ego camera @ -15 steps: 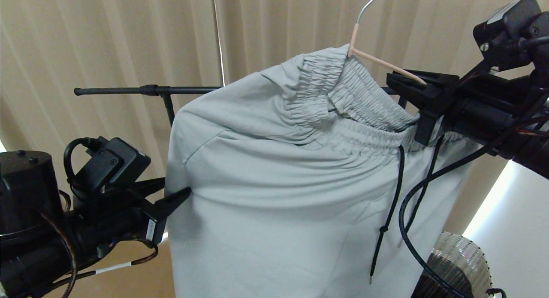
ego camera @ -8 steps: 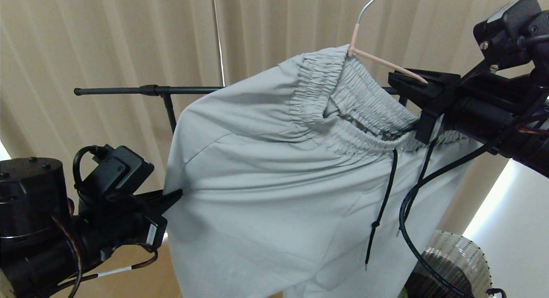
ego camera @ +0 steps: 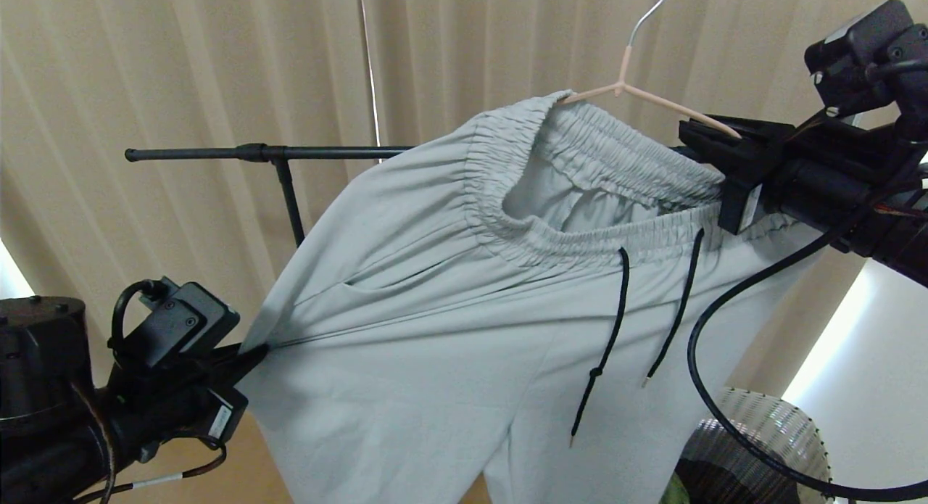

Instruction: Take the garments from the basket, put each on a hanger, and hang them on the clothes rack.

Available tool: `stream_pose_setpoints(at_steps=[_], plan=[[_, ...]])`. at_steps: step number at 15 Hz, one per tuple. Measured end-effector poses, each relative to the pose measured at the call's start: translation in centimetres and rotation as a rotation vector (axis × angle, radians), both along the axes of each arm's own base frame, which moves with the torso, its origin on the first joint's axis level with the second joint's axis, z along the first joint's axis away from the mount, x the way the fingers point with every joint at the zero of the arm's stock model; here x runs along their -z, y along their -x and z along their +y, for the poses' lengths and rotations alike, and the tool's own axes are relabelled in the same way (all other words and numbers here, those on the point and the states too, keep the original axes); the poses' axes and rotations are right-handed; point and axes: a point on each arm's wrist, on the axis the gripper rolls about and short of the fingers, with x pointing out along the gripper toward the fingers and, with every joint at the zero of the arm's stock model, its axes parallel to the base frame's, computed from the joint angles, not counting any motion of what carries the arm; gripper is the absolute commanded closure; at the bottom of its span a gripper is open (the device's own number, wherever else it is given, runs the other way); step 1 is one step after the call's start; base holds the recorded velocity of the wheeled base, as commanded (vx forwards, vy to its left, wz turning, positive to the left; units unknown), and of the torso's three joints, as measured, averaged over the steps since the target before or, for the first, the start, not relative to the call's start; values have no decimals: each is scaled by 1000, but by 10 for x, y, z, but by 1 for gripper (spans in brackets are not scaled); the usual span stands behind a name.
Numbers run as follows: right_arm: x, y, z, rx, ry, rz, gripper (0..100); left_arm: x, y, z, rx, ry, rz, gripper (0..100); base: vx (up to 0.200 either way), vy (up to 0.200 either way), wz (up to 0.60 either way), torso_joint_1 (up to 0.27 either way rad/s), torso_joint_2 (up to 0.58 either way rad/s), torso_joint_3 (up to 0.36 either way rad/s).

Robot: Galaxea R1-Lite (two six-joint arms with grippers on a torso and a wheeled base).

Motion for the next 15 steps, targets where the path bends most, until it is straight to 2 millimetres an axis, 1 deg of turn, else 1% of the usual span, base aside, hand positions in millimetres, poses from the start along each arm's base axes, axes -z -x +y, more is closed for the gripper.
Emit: stream_pose_setpoints(at_steps=[6,7,12,15], plan=[[0,-2,-3,14,0,1,100,-1,0,1,-5,-8,-6,100,0,0,0,0,0,0],[0,-2,-3,15,2,2,100,-2,0,1,-3,-8,-8,0,0,0,0,0,0,0],[2,-2,-3,20,9,12,100,-8,4,1,0,20,-33,0,0,0,0,0,0,0],[7,-2,-3,26,27,50,100,-16,12,-2,5,88,-64,0,0,0,0,0,0,0]])
